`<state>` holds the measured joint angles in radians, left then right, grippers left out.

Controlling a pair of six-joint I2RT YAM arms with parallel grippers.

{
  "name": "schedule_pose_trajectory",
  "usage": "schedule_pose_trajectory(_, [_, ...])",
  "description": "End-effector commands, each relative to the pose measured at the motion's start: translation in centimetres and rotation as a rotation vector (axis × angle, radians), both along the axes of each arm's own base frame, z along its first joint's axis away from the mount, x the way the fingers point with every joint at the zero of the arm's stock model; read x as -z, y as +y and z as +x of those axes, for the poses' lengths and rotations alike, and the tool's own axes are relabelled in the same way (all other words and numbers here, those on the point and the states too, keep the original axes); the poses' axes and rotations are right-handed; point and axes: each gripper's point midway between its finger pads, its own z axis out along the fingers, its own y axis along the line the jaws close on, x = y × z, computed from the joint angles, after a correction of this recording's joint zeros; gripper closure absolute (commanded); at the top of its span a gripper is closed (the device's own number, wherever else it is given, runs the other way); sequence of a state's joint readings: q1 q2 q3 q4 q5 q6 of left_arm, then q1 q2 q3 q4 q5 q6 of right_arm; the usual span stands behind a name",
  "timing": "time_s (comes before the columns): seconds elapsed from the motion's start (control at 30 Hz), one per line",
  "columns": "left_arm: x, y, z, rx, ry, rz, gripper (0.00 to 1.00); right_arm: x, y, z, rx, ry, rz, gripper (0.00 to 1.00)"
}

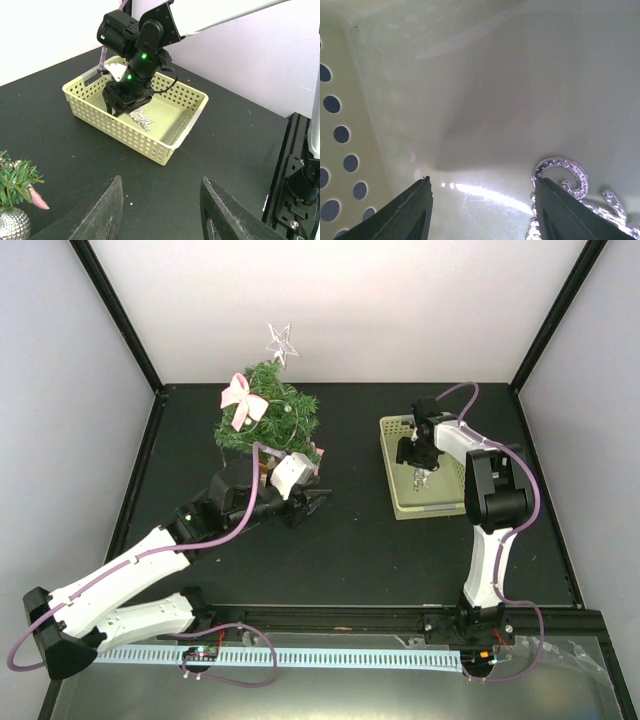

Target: Decorate the small christmas tree

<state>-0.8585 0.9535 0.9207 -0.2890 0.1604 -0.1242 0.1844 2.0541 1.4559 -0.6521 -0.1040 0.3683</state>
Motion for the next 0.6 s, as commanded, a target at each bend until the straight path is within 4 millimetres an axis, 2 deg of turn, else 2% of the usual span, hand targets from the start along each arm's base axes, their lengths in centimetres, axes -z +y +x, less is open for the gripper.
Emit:
schedule_pose_trajectory(0.0, [-1.1, 0.3, 0.0, -0.011, -0.022, -0.036, 0.56, -2.1, -0.8, 0.3, 0.0, -0.021, -0.042, 0.43])
schedule_pose_trajectory(0.1, [-1.1, 0.2, 0.0, -0.009, -0.021, -0.04, 0.56, -3.6, -1.7, -0.2, 0.01, -0.046, -0.088, 0.42])
schedule_pose_trajectory(0.2, [-1.1, 0.3, -0.1, -0.008, -0.022, -0.037, 0.56, -4.0, -3.1, -1.4, 0.025, -0.052, -0.152, 0.4])
schedule_pose_trajectory(0.37, [-1.3, 0.4, 0.0, -0.011, -0.037, -0.034, 0.56, -2.8, -4.5, -3.3, 0.04, -0.014, -0.217, 0.38])
schedule_pose_trajectory(0.57, [-1.6, 0.4, -0.1, -0.008, -0.039, -0.038, 0.56, -0.5, -4.5, -3.5, 0.031, 0.036, -0.214, 0.38])
